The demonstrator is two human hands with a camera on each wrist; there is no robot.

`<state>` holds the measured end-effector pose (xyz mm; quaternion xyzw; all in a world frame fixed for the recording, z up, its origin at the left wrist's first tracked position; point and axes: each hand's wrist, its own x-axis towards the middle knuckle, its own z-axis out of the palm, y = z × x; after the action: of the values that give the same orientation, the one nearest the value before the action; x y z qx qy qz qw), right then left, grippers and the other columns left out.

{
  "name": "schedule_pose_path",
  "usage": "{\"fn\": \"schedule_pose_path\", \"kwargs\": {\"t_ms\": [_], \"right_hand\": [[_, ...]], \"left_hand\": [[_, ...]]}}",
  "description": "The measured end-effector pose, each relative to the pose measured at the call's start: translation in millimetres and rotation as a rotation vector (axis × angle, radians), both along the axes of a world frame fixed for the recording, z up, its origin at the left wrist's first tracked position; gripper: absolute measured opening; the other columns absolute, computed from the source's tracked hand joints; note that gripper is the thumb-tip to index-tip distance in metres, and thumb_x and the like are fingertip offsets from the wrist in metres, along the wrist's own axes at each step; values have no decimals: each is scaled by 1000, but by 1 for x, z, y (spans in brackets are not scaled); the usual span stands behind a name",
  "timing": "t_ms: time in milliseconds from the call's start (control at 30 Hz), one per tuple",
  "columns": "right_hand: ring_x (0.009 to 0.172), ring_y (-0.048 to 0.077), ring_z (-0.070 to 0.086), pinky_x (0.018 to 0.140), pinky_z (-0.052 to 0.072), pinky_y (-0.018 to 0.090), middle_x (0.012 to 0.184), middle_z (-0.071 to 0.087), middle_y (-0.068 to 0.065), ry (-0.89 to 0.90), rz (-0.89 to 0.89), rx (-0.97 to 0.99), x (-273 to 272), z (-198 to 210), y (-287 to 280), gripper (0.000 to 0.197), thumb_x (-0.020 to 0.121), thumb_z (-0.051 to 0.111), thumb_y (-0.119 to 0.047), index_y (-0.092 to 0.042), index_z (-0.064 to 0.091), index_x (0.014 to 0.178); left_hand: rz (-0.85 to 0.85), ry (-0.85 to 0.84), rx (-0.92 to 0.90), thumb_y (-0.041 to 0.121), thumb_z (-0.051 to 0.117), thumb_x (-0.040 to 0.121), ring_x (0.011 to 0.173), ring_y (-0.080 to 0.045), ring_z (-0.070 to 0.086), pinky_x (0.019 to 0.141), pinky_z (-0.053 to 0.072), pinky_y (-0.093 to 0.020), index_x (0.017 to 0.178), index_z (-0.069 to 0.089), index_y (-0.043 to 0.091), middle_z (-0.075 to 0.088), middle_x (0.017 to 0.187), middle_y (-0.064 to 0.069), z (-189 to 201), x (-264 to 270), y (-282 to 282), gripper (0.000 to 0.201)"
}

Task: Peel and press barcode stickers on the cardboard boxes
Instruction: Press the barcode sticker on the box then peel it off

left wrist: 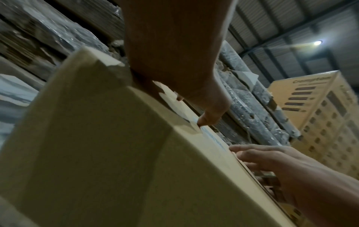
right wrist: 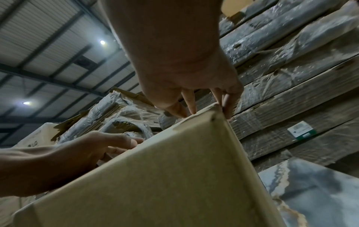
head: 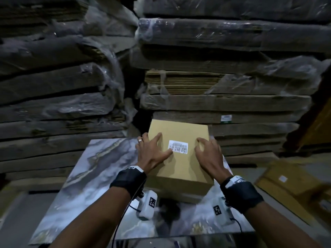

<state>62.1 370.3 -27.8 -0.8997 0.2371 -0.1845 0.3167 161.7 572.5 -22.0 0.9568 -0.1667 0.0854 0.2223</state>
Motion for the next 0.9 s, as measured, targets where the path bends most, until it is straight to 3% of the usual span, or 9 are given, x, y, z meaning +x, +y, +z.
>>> {"fn": "schedule_pose_path", "kwargs": {"t_ms": [133,300,467,633,700,833,900], "right_hand": [[116,29,61,95,53,41,120,70,12,58,99,3,47,-15,-3,39,87,58,-30,-25,71,123],[85,27,66,82,57,38,101,65,7,165,152,14,85,-27,-7,37,72,51,-55,-37,63,102],[75,24,66,69,53,33,79,67,4,314,199,-49,113,-10,-15,27,69,66,-51,-28,57,80],[91,32,68,68,46,32,91,71,7,439,169,-318,145,33,-17,27,81,70,-45,-19,67,85],[98,32,68,71,45,32,98,72,7,400,245,-325,164,38,-13,27,82,71,-45,-21,69,95],[116,33,62,87,46,34,122,69,14,483,426,-375,186,37,3,45,91,68,-37,-11,64,128],[114,34,63,83,45,33,121,69,15,510,432,-393,188,33,5,43,93,67,-36,-10,64,127]], "left_hand": [[47,94,40,82,44,60,130,-40,38,111,30,-54,146,48,39,42,139,-13,-11,41,17,96],[67,213,59,75,47,64,138,-40,31,113,24,-55,148,47,41,40,147,-14,-26,78,32,90],[7,254,44,73,52,65,138,-36,33,113,18,-54,147,44,46,41,147,-11,-27,111,42,87],[-120,309,94,81,52,60,143,-36,27,117,10,-56,151,36,50,36,151,-11,-19,135,47,97],[-160,315,160,83,53,61,148,-38,19,118,5,-62,153,29,52,27,160,-15,-19,143,46,100],[-241,338,263,90,60,59,153,-39,6,117,-4,-66,156,14,52,5,168,-17,-19,152,48,115],[-295,359,251,90,65,55,154,-37,4,118,-6,-64,156,13,51,0,168,-15,-17,158,51,120]]}}
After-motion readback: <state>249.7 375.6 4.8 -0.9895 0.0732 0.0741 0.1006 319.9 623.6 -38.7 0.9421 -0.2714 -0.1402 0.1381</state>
